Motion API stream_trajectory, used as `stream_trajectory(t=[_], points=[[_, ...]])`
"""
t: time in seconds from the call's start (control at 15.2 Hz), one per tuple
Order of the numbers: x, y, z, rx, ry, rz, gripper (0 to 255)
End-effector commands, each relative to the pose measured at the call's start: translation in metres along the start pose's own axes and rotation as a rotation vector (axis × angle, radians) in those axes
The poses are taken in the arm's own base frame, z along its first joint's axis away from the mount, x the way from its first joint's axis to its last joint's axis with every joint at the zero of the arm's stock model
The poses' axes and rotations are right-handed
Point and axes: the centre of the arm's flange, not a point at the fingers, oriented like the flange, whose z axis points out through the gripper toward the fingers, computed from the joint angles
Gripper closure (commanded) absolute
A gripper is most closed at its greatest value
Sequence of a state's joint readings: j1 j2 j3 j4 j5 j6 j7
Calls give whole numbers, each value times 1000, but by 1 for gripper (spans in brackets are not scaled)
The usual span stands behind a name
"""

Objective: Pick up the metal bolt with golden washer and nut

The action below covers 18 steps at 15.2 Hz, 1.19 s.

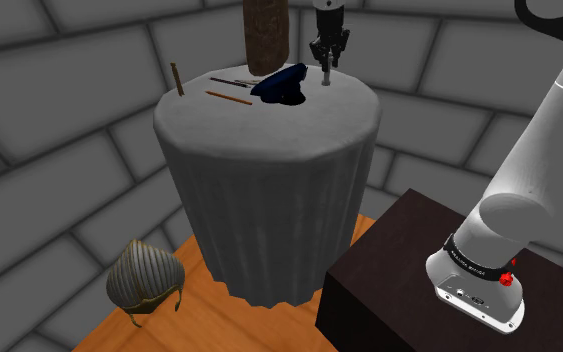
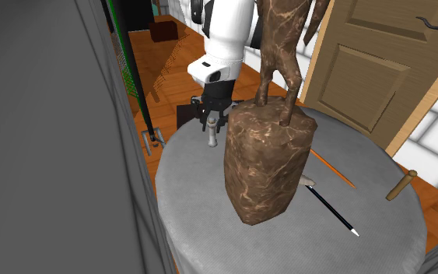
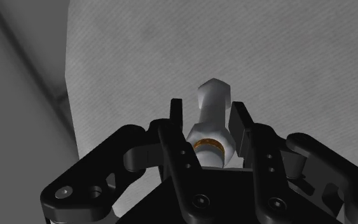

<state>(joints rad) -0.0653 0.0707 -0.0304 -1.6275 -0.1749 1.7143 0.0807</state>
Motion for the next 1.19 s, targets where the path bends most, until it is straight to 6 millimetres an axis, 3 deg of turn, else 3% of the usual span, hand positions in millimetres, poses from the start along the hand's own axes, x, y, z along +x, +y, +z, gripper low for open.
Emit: stream_trajectory(t=[0.0,0.13,1.12], points=[[0,0,0,0,-1,0,255],[0,1,0,0,-1,0,255],[2,15,-78,0,-1,0,255]])
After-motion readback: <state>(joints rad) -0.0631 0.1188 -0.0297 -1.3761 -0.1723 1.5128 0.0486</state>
